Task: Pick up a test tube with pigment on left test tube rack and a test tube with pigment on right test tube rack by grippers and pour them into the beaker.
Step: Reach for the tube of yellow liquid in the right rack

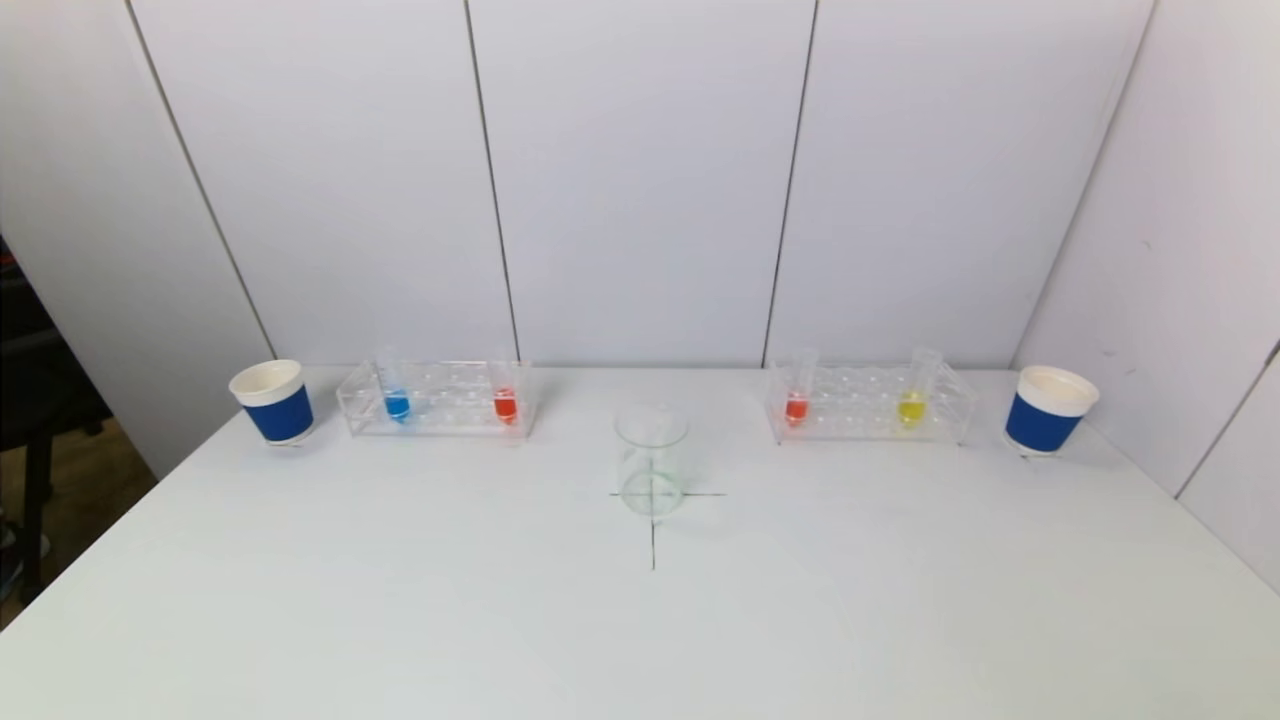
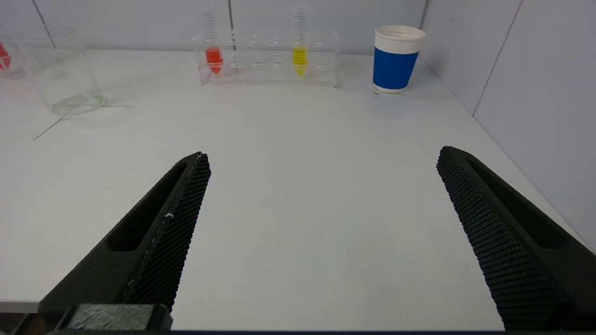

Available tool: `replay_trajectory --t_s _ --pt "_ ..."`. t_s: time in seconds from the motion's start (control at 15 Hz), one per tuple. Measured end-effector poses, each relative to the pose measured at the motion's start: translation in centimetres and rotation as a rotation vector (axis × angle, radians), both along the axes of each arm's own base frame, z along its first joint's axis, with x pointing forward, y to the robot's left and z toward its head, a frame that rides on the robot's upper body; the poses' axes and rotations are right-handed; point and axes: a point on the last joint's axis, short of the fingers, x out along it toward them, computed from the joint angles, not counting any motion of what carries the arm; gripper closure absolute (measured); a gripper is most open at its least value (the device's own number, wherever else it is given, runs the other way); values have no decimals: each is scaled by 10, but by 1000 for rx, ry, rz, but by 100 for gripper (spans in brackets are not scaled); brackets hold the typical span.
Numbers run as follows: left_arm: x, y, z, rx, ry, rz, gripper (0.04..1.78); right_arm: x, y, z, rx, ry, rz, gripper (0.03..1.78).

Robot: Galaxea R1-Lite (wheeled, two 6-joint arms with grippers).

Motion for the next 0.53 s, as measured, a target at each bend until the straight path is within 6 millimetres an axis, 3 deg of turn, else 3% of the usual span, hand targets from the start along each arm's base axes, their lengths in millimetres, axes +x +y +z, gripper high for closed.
replay_trajectory --t_s 0.53 --pt "0 0 0 0 0 0 6 -7 0 20 -2 -60 0 4"
